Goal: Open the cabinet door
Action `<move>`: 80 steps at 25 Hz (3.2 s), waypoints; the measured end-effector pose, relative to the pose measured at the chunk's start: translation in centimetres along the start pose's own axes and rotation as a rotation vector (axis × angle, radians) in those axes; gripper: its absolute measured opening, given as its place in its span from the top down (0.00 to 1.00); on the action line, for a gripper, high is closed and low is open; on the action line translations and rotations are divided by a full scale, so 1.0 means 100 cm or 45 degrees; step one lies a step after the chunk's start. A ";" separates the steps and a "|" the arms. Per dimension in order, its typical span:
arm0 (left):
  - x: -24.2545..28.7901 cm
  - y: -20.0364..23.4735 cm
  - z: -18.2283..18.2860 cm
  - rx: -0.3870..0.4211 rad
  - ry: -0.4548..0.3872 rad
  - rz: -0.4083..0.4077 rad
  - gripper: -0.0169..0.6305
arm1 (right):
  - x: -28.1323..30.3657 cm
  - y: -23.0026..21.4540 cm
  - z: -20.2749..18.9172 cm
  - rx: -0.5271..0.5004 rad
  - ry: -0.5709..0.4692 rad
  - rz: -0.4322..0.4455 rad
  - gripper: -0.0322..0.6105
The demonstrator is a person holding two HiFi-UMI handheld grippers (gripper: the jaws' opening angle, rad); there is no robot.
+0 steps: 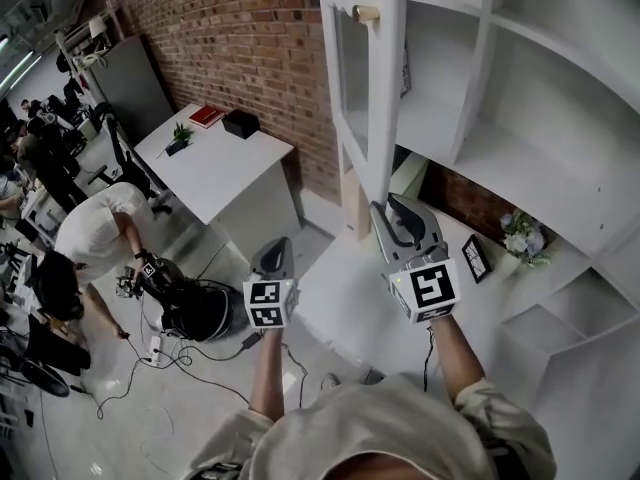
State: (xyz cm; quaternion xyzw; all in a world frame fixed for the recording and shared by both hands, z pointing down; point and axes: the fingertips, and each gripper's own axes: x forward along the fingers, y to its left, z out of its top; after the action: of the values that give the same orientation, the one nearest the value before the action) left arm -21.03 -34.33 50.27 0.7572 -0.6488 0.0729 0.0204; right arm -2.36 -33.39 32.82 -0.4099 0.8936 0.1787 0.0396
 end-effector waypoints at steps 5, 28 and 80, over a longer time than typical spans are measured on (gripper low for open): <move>-0.013 0.014 -0.005 -0.015 0.005 0.058 0.93 | 0.010 0.028 0.008 -0.003 -0.023 0.079 0.79; -0.095 0.114 -0.028 -0.080 0.030 0.385 0.93 | 0.084 0.128 0.020 -0.030 -0.114 0.216 0.77; -0.029 0.096 -0.031 -0.062 0.057 0.226 0.93 | 0.100 0.075 -0.074 -0.003 0.079 0.084 0.93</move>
State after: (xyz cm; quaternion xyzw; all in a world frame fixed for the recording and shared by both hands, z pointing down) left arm -31.14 -32.62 52.37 0.6942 -0.7142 0.0757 0.0467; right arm -14.06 -38.68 39.70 -0.3854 0.9072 0.1682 0.0054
